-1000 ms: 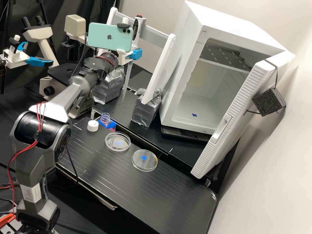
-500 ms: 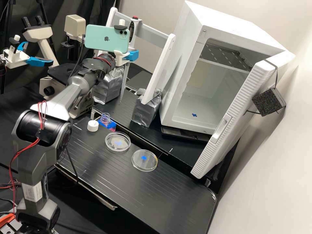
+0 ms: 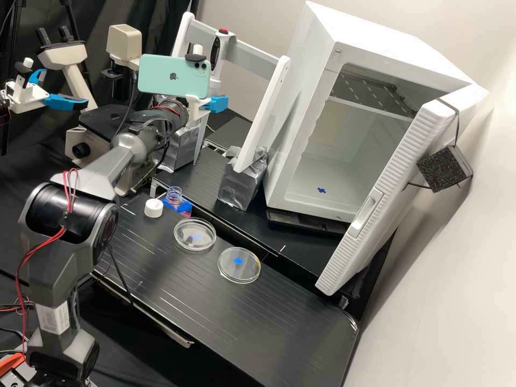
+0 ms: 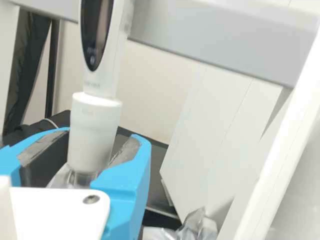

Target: Use the pipette

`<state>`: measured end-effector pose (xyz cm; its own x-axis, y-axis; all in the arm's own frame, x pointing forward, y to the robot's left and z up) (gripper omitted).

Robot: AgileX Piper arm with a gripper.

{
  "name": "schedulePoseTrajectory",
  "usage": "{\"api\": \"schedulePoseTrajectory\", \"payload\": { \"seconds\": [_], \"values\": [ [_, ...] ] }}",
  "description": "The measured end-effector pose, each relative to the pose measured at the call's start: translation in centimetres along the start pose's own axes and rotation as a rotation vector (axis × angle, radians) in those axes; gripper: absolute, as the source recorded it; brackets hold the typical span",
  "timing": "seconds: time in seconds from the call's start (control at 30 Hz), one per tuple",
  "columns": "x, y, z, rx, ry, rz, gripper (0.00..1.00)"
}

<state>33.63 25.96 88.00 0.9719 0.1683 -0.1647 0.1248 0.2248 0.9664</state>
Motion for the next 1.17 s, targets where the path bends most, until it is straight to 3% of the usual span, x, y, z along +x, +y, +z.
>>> {"api": "schedulePoseTrajectory", "payload": {
  "seconds": [0.03,0.07,0.1,0.13,0.23,0.27,0.33,0.43,0.6,0.73,0.87,1.03,1.17],
  "values": [
    [-0.3,-0.1,0.1,0.005,0.011,0.0,1.0],
    [-0.6,-0.3,0.3,-0.021,0.019,0.0,1.0],
    [-1.3,-0.2,0.5,0.016,0.033,0.004,1.0],
    [-1.7,-0.2,0.7,0.002,0.043,0.006,1.0],
    [-3.1,-0.1,1.7,0.036,0.059,0.028,1.0],
    [-3.7,-0.1,2.1,0.066,0.067,0.044,1.0],
    [-4.8,-0.2,3.1,0.064,0.083,0.081,1.0],
    [-7.6,-0.4,4.6,0.085,0.119,0.187,1.0],
    [-11.3,-1.5,6.8,0.081,0.17,0.373,1.0],
    [-13.6,-2.8,9.1,0.129,0.24,0.511,1.0],
    [-15.4,-4.3,11.5,0.243,0.271,0.527,1.0],
    [-16.7,-5.5,12.7,0.28,0.245,0.515,1.0],
    [-17.0,-6.5,13.1,0.275,0.231,0.473,1.0]
  ]
}}
